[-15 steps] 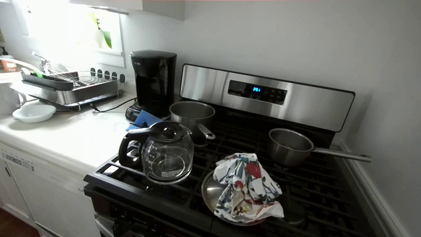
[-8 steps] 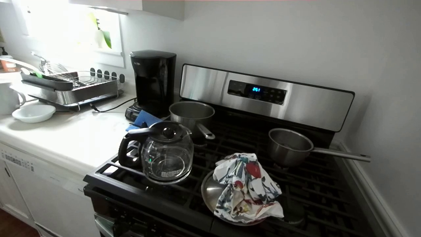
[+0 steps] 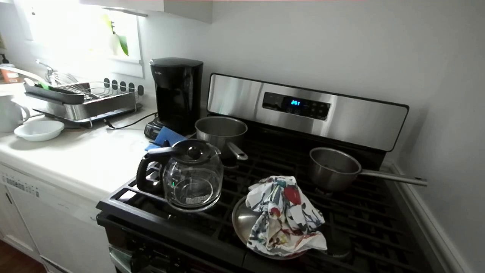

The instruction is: Stack all the blue cups on the kitchen counter together, pick up the blue stacked cups and place them upside down on the bottom shelf of the open cabinet

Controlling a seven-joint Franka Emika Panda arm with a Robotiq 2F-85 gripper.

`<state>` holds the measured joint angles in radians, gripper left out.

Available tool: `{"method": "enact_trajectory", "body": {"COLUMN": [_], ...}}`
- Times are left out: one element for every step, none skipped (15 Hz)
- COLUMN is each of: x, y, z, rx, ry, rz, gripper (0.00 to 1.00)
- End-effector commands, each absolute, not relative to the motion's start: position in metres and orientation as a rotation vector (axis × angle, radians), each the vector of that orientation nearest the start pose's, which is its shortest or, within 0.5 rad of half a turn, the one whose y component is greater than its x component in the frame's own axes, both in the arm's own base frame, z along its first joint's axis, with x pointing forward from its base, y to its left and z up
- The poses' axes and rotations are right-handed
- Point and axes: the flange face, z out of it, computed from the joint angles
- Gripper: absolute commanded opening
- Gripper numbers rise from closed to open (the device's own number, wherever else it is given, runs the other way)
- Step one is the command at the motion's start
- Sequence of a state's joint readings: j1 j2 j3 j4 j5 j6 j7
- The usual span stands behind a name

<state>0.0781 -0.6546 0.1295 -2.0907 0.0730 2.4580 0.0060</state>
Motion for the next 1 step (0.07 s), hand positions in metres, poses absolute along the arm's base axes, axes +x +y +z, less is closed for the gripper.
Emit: {"method": "enact_trajectory", "body": {"x": [0.3692], "y": [0.1040], "z": [0.7844], "rx": [-2.657], "ry": [-0.250], "rz": [-1.481], "gripper": [1.00]}}
